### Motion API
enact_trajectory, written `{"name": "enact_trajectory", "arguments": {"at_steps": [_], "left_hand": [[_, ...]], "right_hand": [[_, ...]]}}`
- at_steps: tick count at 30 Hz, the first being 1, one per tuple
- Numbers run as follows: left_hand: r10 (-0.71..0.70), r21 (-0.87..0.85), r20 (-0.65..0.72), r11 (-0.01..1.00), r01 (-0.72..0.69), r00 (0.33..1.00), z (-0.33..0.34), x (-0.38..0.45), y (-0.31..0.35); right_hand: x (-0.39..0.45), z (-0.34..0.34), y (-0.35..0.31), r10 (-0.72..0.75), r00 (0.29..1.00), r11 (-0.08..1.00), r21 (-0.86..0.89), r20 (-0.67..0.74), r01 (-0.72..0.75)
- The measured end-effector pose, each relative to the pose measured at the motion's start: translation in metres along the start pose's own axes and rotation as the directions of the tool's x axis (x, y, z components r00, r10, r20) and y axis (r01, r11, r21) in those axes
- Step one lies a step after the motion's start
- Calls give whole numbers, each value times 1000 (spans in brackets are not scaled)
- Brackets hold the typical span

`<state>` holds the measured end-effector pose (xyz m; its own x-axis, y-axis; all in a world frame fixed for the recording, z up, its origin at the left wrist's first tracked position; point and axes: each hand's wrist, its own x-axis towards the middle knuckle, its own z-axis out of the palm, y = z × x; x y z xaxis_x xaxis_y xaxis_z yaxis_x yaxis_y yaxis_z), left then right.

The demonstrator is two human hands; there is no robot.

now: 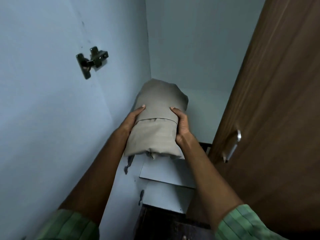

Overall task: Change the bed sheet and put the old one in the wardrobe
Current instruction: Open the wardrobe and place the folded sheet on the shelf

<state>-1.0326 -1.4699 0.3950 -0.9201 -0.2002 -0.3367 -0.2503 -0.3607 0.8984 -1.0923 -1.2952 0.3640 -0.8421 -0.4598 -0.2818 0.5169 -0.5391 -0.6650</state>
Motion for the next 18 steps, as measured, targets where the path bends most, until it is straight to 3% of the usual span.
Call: {"name": "enact_trajectory", "arguments": {"at_steps": [3, 5, 8, 9, 11, 13, 15, 17, 18], "left_hand": [[-13, 139, -6, 990, 14, 1000, 0, 59, 25], [7, 236, -60, 972, 7, 998, 1, 99, 42], [175, 399, -140, 911, -106, 975, -3, 172, 62], [223, 486, -159, 865, -121, 962, -1, 189, 69], [340, 671, -147, 724, -160, 929, 3, 213, 76], [455, 868, -17, 449, -212, 890, -4, 239, 66], [400, 949, 190, 159, -272, 897, -12, 262, 45], [263, 964, 264, -79, -252, 928, -18, 279, 28], [226, 965, 249, -143, -220, 942, -18, 287, 25]], "right_hand": [[42, 2, -28, 39, 998, 999, -7, -45, -39], [75, 9, -47, -23, 997, 999, -23, -78, 22], [135, 18, -68, -129, 983, 989, -93, -131, 118], [156, 19, -70, -133, 981, 983, -142, -141, 113], [201, 9, -70, -176, 961, 906, -416, -215, 73], [232, -3, -69, -369, 870, 619, -784, -326, -32], [251, -13, -63, -501, 846, 284, -958, -182, -38], [265, -28, -44, -390, 921, 23, -999, 16, 27], [274, -38, -31, -322, 946, -69, -997, 38, 16]]}}
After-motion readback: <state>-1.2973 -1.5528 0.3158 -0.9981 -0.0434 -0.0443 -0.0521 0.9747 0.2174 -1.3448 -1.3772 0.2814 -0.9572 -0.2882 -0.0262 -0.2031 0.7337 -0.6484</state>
